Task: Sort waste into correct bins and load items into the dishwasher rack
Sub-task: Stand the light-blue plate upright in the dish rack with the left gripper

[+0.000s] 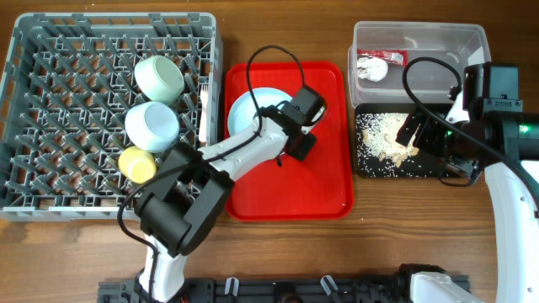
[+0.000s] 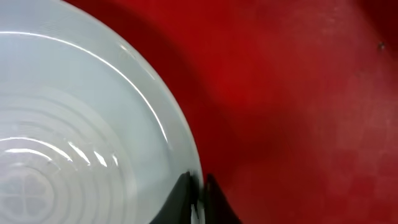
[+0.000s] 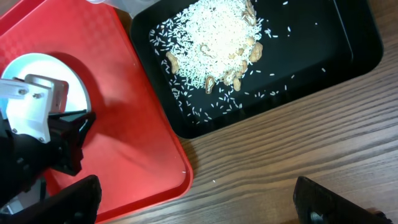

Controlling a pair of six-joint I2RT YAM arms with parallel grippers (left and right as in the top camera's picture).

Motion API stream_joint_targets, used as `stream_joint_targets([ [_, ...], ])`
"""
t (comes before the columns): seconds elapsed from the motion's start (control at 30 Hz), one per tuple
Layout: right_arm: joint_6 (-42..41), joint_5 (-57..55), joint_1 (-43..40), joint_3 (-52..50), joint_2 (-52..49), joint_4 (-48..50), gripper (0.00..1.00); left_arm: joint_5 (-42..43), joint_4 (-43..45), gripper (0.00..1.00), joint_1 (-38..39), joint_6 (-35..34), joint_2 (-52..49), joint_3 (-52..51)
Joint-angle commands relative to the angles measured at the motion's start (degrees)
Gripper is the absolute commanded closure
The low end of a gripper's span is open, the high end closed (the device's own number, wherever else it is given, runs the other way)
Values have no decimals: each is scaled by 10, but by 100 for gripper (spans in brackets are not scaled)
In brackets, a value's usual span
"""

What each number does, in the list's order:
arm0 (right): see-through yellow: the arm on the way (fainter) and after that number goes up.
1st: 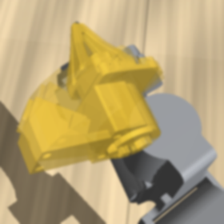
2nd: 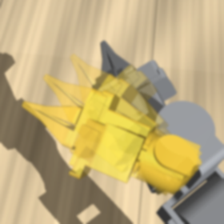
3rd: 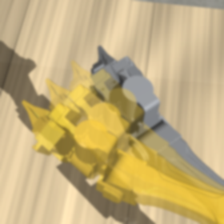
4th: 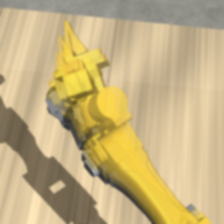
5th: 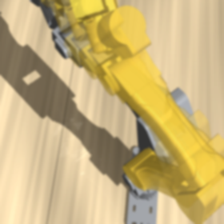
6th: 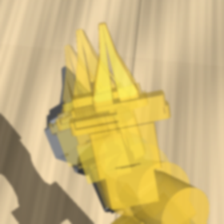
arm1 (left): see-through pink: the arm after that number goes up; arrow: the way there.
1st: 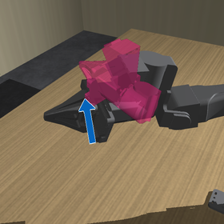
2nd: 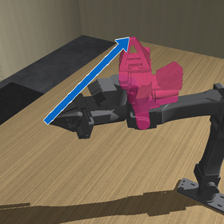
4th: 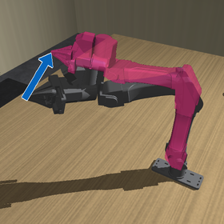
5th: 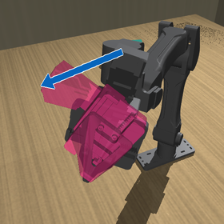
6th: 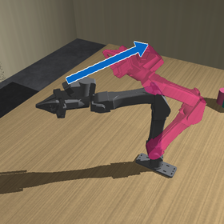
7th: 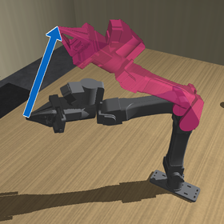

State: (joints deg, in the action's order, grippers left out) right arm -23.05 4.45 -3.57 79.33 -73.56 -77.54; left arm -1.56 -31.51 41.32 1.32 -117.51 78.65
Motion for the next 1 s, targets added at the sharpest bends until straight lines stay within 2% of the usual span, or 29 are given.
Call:
stream_joint_targets([
  [0.0, 6, -2, 0, 6, 6, 2, 0, 15, -9, 96, 18, -3, -1, 3],
  [0.23, 6, -2, 0, 6, 6, 1, 0, 15, -25, 96, 10, -57, 133, 30],
  [0.43, 6, -2, 0, 6, 6, 1, 0, 43, -31, 96, -56, -93, 286, 30],
  [0.6, 6, -2, 0, 6, 6, 1, 0, 205, -35, 96, -176, -96, 357, 30],
  [0.67, 6, -2, 0, 6, 6, 1, 0, 292, -40, 96, -240, -124, 360, 30],
  [0.87, 6, -2, 0, 6, 6, 1, 0, 489, -65, 96, -391, -140, 306, 30],
  [0.97, 6, -2, 0, 6, 6, 1, 0, 531, -66, 96, -430, -140, 265, 30],
])
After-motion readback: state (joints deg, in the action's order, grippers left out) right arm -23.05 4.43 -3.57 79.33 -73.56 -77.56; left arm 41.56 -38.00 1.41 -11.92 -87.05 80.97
